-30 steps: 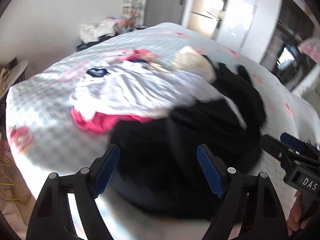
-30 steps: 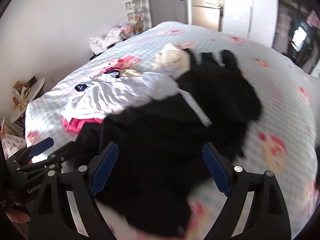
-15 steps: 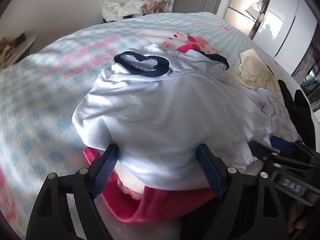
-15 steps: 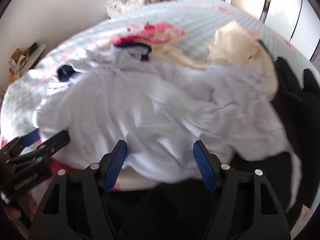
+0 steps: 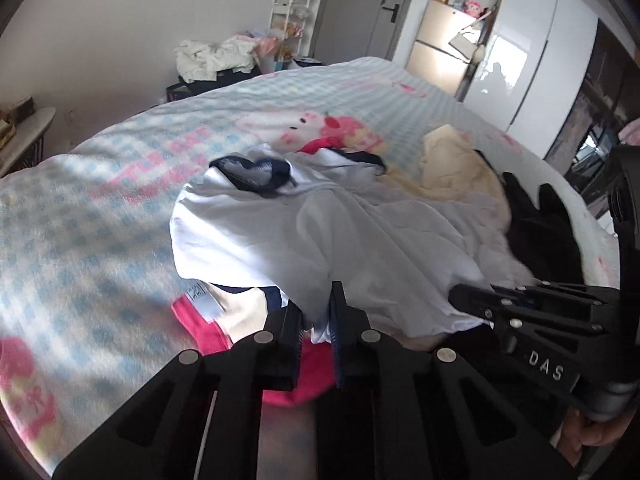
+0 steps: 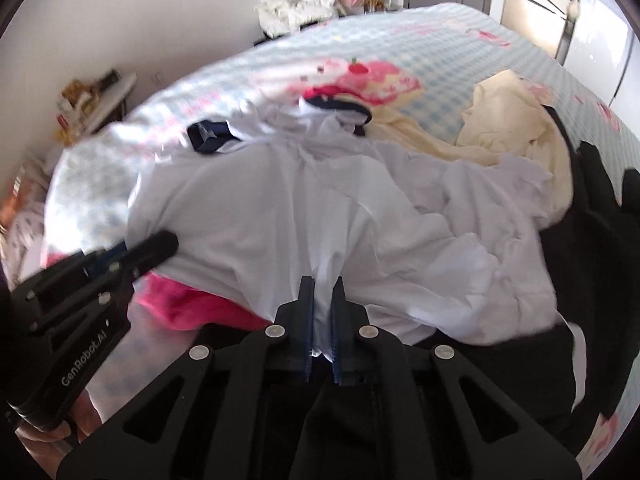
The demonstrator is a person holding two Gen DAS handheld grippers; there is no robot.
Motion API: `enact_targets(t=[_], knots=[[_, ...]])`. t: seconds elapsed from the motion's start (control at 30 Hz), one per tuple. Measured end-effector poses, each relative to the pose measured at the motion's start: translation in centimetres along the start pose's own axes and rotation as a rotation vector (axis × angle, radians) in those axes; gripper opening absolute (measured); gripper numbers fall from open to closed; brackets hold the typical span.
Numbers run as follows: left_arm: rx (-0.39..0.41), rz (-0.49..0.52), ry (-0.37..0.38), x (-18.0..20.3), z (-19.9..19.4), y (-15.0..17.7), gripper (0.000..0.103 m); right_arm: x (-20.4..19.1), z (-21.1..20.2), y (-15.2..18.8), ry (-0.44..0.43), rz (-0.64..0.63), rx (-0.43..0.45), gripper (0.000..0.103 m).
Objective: Fold clothes
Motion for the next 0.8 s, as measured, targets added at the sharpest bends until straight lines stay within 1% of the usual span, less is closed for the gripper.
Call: enact_targets(t=[0.13,0.17,0.23,0.33,0.4,0.47,0.57,0.67,0.73,0.8], knots=[[-0.006,0.041,0.105,3.5,-3.6,1.6,0.011,0.3,-4.9,1.7,-0.048,0.032,0.071,0.005],[-0.008,0.056,0.137,4.9,-4.7,2.1,0.011,0.5,-6.3,2.4,-0.063,0.044,0.088,0.005],[-0.010,0.087,0.205,8.0,-7.0,3.3,0.011,1.2,-9.5,4.0,-0.092,0.079,0.130,0.005],[-0.011,0.128,0.297,12.5,-10.1,5.5,0.011,2.9,-14.8,7.9,-0.107,0.118,0.183,0.005],[-0.017,0.164,0.377,16.3,-12.5,7.7,0.011,4.5,-18.2,11.4,-0.113,0.166,0.206,0.005],[-0.038,0.201,0.456,20.3,-14.4,10.6,0.011,6.4,-21.5,15.6,-0.093,0.227,0.220,0.005],[-0.116,0.243,0.568,26.8,-16.4,16.4,0.011,9.0,-26.2,22.5,-0.043,0.301,0.237,0.005],[-0.197,0.279,0.656,32.5,-17.5,22.2,0.011,12.2,-30.2,30.2,0.021,0.406,0.229,0.005],[-0.262,0.303,0.707,36.5,-17.9,26.4,0.011,14.4,-31.9,34.3,0.055,0.472,0.215,0.005],[-0.318,0.344,0.739,40.1,-18.1,30.1,0.011,16.6,-33.6,38.6,0.136,0.531,0.210,0.006]])
Point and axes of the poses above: each gripper's, at about its wrist camera, not at the fingertips, and z roughly the way its jaws point, x to its right, y to its underside, the point moved 3 cm from there along z, roughly the way its jaws point, and after that the axes turned 1 degree about z, right-handed, at the moved point
